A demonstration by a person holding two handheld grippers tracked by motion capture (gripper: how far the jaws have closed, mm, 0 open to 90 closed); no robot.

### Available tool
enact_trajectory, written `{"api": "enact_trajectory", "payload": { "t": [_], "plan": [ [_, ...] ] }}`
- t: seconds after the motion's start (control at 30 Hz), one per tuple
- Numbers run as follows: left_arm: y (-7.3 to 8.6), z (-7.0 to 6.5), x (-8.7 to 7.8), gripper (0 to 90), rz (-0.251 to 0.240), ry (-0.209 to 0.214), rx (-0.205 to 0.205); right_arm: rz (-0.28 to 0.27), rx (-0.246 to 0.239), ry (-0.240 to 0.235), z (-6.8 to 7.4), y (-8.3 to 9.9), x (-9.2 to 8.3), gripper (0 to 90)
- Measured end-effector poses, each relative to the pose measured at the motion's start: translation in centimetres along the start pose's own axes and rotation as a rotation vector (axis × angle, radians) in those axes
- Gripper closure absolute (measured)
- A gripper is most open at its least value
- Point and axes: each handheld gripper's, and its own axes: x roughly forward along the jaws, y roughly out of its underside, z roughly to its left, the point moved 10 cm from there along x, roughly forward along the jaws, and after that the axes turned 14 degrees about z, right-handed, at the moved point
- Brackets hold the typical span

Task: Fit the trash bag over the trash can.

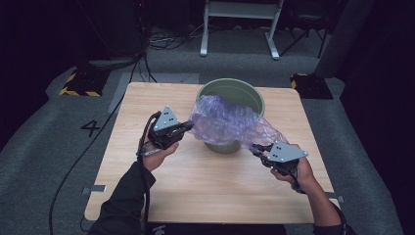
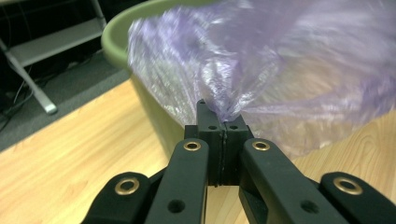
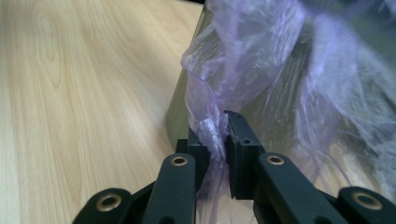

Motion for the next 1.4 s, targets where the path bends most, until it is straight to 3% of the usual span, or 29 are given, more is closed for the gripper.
{"api": "enact_trajectory", "payload": {
  "t": [0.13,0.17,0.37,0.57,0.73,0.83,1.07,1.2,1.27,1.33,1.37,1.4],
  "plan": [
    [0.6,0.4,0.3,89.5,0.017,-0.016,0.004,0.025,0.006,0.002,-0.3,0.6,0.4,73.2],
    [0.7,0.4,0.4,89.5,0.023,-0.029,0.006,0.021,0.013,0.005,-0.4,0.6,0.4,67.7],
    [1.2,0.9,0.7,89.4,0.006,-0.056,-0.005,-0.045,0.062,0.017,-0.6,0.5,-1.4,44.4],
    [1.4,1.3,0.2,89.4,-0.018,-0.073,-0.022,-0.091,0.055,0.058,-0.3,0.6,-4.8,35.3],
    [1.6,1.7,0.1,89.3,-0.021,-0.09,-0.03,-0.172,0.053,0.08,-0.3,0.2,-7.8,36.0],
    [1.8,1.9,0.3,89.1,-0.016,-0.094,-0.031,-0.212,0.07,0.141,-1.2,-0.1,-9.0,36.6],
    [2.0,2.1,0.1,81.3,-0.04,-0.09,-0.047,-0.168,0.125,0.338,-4.5,-0.1,-8.3,32.7],
    [2.2,2.1,-0.1,80.5,-0.037,-0.088,-0.039,-0.199,0.18,0.343,-5.5,0.0,-8.2,32.8],
    [2.2,1.9,-0.2,73.2,-0.042,-0.088,-0.036,-0.217,0.189,0.327,-5.4,-0.1,-8.3,33.6],
    [2.4,1.6,-0.2,52.2,-0.026,-0.069,-0.061,-0.235,0.198,0.306,-5.2,-0.2,-8.4,33.5],
    [2.6,1.4,-0.1,40.3,-0.015,-0.06,-0.072,-0.23,0.202,0.318,-5.3,-0.1,-8.3,33.2],
    [2.7,1.0,-0.2,29.5,-0.011,-0.044,-0.065,-0.223,0.196,0.316,-5.3,0.0,-8.2,31.9]
  ]
}}
